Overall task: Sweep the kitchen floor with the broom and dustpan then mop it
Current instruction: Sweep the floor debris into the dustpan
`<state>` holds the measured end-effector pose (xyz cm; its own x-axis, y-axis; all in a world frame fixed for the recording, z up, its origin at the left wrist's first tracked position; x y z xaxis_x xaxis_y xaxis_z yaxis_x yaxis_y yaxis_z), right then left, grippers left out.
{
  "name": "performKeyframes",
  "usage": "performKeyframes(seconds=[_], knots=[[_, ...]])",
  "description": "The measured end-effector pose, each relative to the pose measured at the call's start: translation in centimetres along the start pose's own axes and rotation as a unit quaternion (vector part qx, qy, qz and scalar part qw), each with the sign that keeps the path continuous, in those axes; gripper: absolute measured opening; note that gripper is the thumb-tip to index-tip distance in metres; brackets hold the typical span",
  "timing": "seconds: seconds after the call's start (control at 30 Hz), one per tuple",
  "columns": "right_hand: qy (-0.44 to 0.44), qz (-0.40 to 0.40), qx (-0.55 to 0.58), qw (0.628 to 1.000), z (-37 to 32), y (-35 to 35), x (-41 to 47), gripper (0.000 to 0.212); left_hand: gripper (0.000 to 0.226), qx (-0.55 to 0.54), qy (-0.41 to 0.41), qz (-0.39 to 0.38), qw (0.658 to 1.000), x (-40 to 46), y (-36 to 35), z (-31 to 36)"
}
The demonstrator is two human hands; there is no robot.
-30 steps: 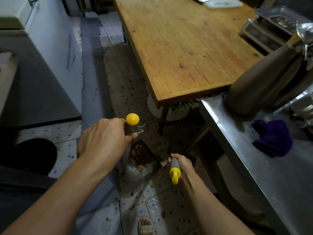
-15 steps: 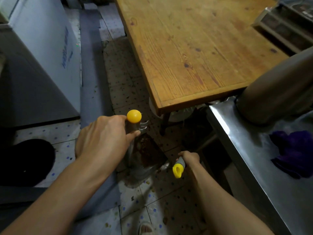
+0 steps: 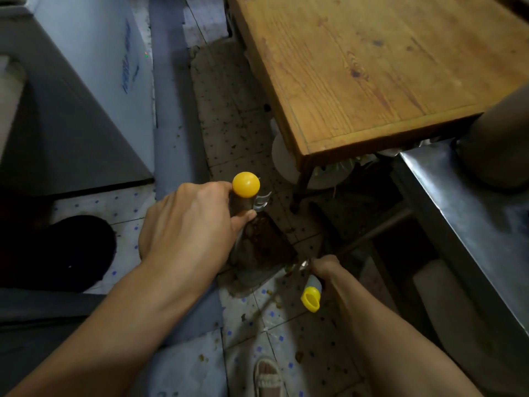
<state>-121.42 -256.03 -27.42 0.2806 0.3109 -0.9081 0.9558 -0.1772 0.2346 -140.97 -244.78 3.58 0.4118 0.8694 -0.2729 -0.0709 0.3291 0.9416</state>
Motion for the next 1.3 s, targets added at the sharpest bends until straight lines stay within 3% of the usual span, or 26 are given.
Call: performKeyframes(seconds=[0.1, 0.17, 0.23, 0.6, 0.73, 0.97, 1.1, 1.3], knots=[[0.005, 0.004, -0.075, 0.997, 0.3, -1.0, -1.5, 0.072, 0.045, 0.000, 0.003, -0.010, 1.000, -0.8, 0.2, -0.7], [0.010, 0.000, -0.117, 0.993, 0.7, -1.2, -2.1, 0.059, 0.045, 0.005, 0.007, -0.018, 1.000, -1.6, 0.3, -1.2], [0.018, -0.011, -0.128, 0.992, 1.2, -1.4, -2.7, 0.047, 0.045, 0.007, 0.013, -0.020, 1.000, -2.4, 0.5, -1.9], [0.058, -0.060, -0.177, 0.981, 1.8, -6.1, -7.7, 0.033, 0.031, 0.007, 0.013, -0.020, 1.000, -6.4, 0.0, -4.0], [0.033, -0.097, -0.183, 0.978, 2.7, -7.6, -9.0, 0.051, 0.030, -0.002, 0.016, -0.018, 1.000, -7.9, 0.5, -4.4], [0.032, -0.051, -0.213, 0.975, 3.5, -5.7, -11.1, 0.042, 0.032, -0.005, 0.020, -0.026, 0.999, -9.9, 1.6, -5.3], [0.026, -0.024, -0.217, 0.976, 4.3, -4.6, -12.1, 0.019, 0.027, -0.010, 0.013, -0.025, 1.000, -10.7, 2.0, -5.5], [0.020, 0.003, -0.161, 0.987, 5.4, -3.0, -11.3, 0.042, 0.030, -0.009, 0.003, -0.023, 1.000, -10.4, 1.4, -5.1]])
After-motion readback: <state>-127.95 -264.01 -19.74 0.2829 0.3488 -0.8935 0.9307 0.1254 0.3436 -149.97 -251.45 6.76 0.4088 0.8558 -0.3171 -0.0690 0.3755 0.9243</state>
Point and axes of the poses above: each hand's wrist, its own x-axis towards the middle knuckle, its own y-axis out of the back of the hand, z = x × y, the point moved 6 cm from there along x, towards the middle knuckle, and after that the axes turned 12 degrees about -z, right-handed, at the moved point
